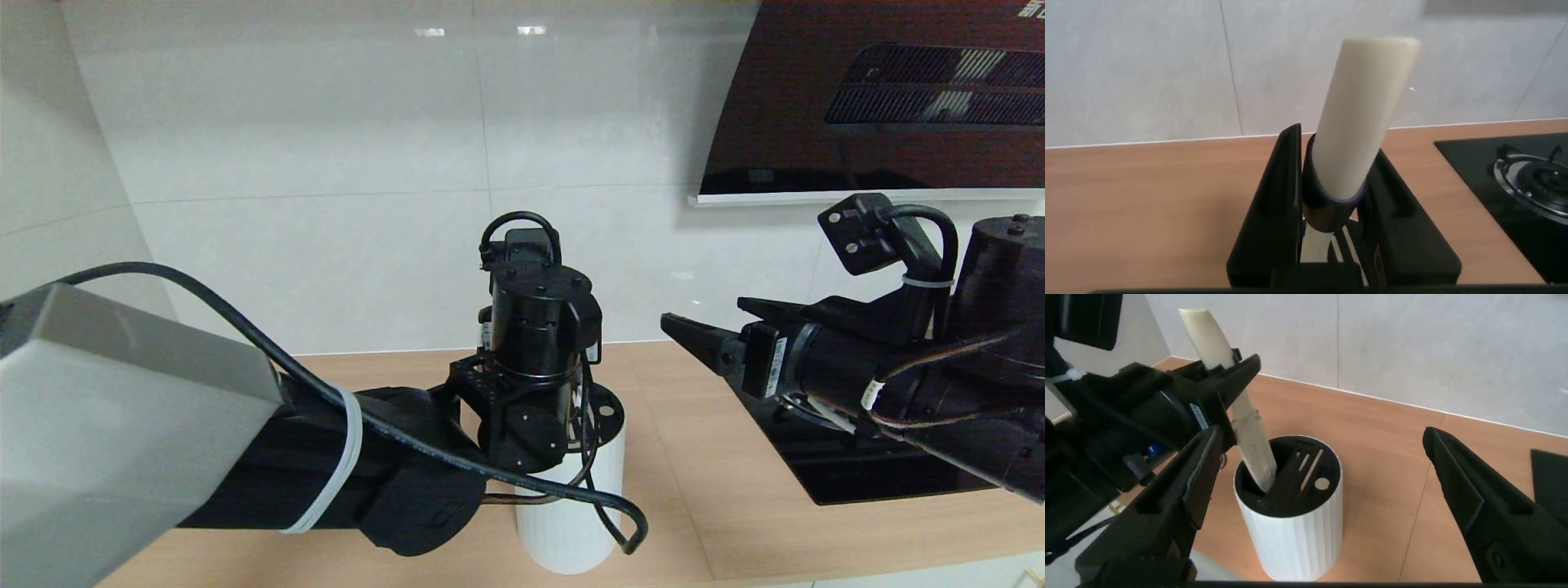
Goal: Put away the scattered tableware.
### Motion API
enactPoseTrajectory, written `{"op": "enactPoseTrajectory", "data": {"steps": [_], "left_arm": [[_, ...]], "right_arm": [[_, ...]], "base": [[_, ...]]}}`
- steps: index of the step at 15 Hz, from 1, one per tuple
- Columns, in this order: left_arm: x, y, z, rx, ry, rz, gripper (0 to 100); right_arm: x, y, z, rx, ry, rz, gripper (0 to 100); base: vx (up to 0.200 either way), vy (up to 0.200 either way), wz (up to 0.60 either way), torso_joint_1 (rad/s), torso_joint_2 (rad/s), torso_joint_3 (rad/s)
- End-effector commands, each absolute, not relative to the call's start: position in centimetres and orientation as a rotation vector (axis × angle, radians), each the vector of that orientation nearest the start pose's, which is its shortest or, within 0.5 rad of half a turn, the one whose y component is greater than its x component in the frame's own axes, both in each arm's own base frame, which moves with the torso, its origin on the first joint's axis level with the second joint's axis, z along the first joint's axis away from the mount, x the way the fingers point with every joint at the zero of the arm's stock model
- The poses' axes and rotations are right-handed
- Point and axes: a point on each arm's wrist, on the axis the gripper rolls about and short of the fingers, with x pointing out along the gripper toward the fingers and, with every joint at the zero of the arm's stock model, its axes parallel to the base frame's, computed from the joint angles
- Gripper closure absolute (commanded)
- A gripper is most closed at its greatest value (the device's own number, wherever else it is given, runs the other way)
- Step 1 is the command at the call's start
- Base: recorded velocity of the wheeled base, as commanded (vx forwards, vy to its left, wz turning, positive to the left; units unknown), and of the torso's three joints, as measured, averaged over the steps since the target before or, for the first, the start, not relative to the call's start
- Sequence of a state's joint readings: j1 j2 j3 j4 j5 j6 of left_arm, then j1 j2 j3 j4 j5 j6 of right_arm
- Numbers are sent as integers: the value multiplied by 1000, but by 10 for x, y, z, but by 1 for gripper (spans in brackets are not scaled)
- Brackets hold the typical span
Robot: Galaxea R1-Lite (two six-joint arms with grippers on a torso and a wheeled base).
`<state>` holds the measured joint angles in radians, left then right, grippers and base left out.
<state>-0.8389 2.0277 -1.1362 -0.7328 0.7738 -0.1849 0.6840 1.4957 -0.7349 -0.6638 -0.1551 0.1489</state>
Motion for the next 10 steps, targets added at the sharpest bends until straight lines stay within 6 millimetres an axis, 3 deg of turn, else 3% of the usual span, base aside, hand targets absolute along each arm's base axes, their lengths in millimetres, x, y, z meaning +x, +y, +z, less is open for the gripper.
{"op": "enactPoseTrajectory", "data": {"steps": [1, 7, 10], "left_arm": [[271, -278, 186, -114, 75, -59, 100], [270, -277, 189, -118, 71, -60, 100], [273, -281, 175, -94, 95, -57, 100]], "right_arm": [[202, 161, 223, 104, 131, 522, 0], [203, 162, 221, 101, 137, 520, 0], [203, 162, 221, 101, 137, 520, 0]], "base": [[0, 0, 0, 0, 0, 0], [0, 0, 0, 0, 0, 0], [0, 0, 0, 0, 0, 0]]}}
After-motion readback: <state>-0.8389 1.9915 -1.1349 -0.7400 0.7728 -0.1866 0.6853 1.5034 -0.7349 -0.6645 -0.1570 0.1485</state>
